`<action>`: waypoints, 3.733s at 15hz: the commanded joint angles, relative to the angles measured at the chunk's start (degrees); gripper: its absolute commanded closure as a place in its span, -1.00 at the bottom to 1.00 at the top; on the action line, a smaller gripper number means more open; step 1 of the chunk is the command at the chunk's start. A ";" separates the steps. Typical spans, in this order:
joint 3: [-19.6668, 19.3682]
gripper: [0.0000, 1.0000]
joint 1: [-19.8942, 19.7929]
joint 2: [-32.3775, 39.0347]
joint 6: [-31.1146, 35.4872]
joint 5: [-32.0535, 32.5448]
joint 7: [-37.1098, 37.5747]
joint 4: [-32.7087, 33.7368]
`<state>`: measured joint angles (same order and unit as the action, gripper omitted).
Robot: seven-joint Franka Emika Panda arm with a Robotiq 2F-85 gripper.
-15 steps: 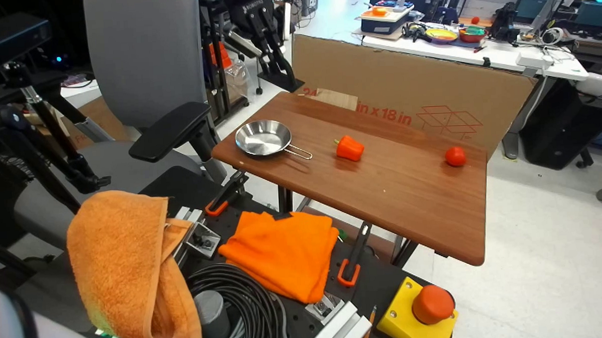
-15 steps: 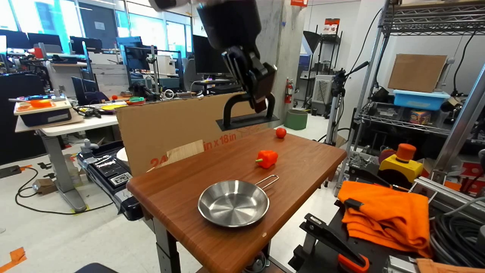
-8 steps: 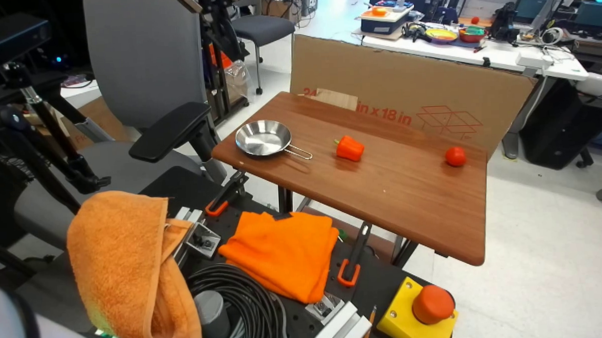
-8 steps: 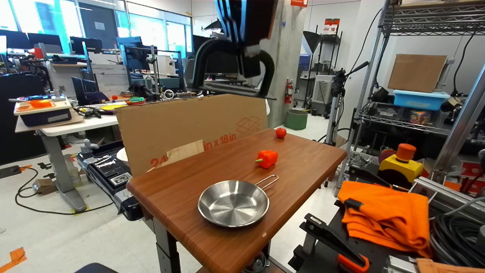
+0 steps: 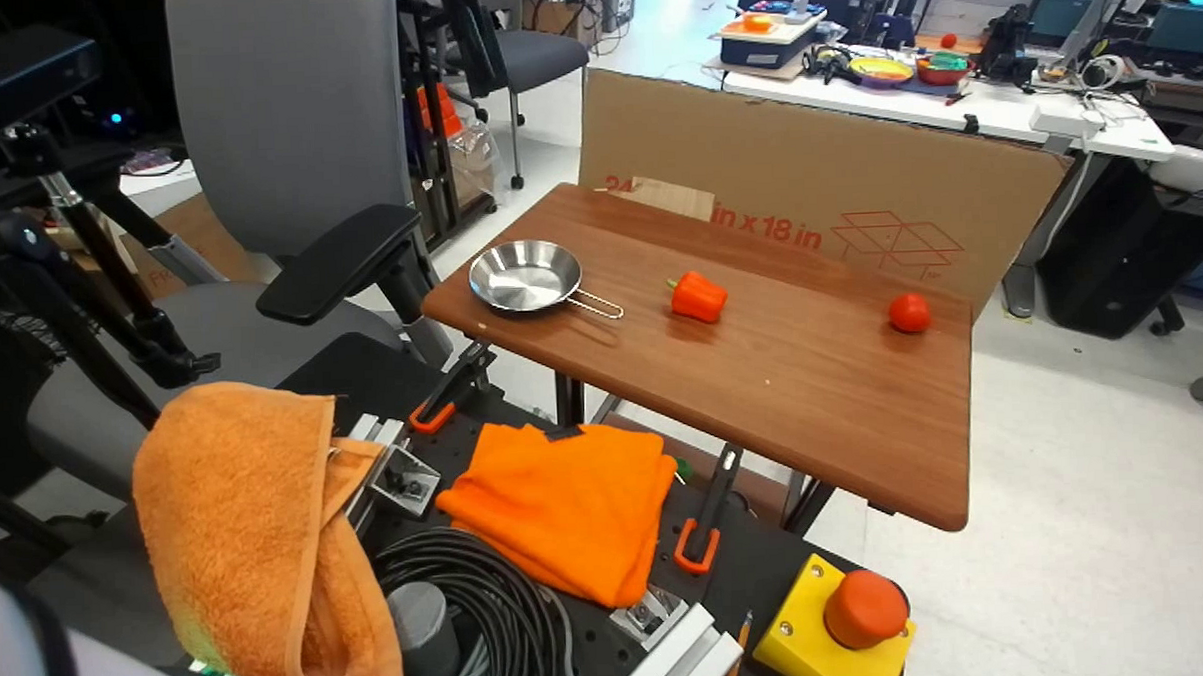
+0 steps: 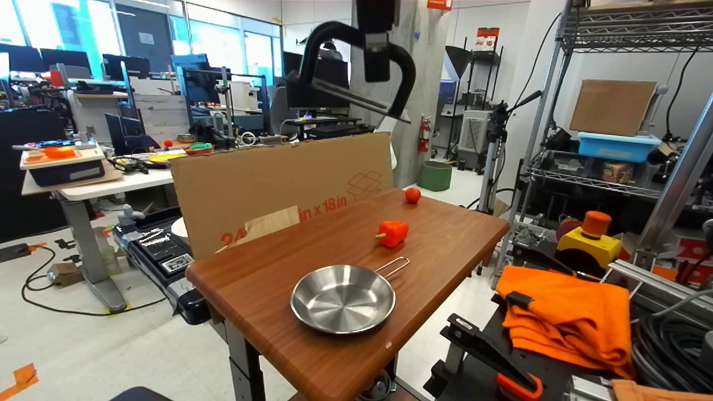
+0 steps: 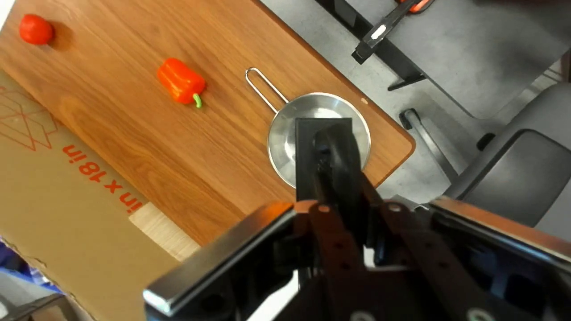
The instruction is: Pick up the black object from the table and put it back on the table.
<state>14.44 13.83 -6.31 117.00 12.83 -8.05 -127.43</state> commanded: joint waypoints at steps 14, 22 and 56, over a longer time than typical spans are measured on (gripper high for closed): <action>-7.12 0.93 -4.19 -0.30 1.06 -22.06 -1.33 -2.68; -7.56 0.93 -6.26 1.91 0.50 -15.34 -0.11 -2.76; -11.90 0.93 -11.67 13.69 -1.07 -4.16 -5.34 -0.90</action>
<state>3.32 2.97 5.27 117.07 7.54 -12.19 -130.11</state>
